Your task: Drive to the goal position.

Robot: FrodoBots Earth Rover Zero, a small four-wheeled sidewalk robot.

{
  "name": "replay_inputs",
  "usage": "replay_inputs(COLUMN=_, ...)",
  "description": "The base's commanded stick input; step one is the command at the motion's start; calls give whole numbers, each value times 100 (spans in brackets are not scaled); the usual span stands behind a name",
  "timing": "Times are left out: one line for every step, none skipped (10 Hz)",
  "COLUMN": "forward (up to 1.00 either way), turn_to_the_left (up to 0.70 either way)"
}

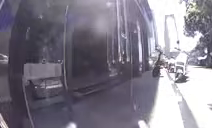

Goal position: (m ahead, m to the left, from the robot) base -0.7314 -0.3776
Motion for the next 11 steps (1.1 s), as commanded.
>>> replay_inputs(forward=0, turn_to_the_left=45)
replay_inputs(forward=0, turn_to_the_left=45)
replay_inputs(forward=0, turn_to_the_left=45)
replay_inputs(forward=0, turn_to_the_left=45)
replay_inputs(forward=0, turn_to_the_left=45)
replay_inputs(forward=0, turn_to_the_left=45)
replay_inputs(forward=0, turn_to_the_left=45)
replay_inputs(forward=0, turn_to_the_left=45)
replay_inputs(forward=0, turn_to_the_left=45)
replay_inputs(forward=0, turn_to_the_left=45)
replay_inputs(forward=0, turn_to_the_left=45)
